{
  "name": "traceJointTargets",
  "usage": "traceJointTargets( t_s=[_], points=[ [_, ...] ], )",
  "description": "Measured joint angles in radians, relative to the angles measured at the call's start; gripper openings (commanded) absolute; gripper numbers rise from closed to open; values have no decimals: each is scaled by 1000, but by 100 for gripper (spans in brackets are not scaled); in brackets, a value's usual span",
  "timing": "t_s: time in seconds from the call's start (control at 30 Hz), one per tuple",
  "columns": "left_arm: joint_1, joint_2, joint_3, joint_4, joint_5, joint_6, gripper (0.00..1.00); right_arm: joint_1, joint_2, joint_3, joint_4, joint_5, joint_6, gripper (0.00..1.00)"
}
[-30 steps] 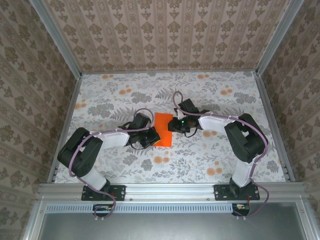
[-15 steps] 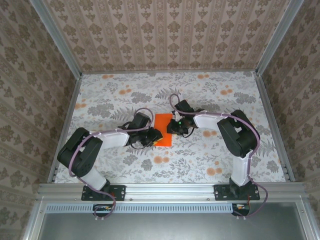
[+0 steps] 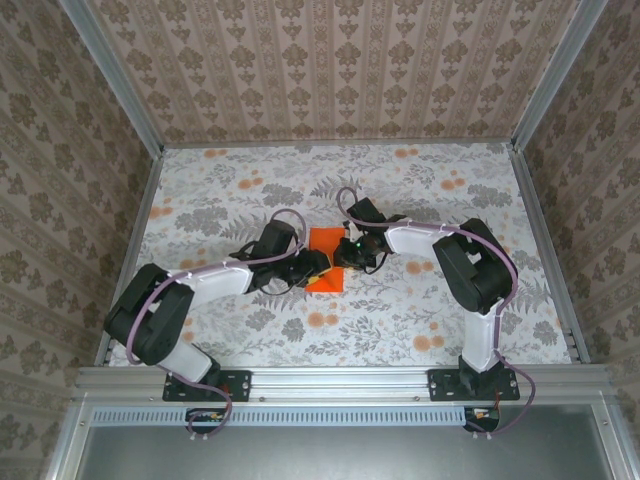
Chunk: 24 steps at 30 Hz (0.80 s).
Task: Fold a paper plane with a square sheet of paper (pick it up from the middle)
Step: Fold the triangle a second time at the center of the table.
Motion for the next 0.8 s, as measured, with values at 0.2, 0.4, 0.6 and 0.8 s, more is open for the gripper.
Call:
traceJointTargets(
  t_s=[0.2,0.4,0.6,0.8],
  points=[
    [20,68,77,6,19,37,42,-4,0,1,1,-10,2,24],
    [22,103,94,14,21,59,41,-39,-26,-33,24,-48,19,28],
    [33,107,88,18,18,70,33,-100,-155,-124,78,-79,41,34],
    [34,123,80,35,17,70,21,-125,-246,-209,197,-173,42,38]
  ],
)
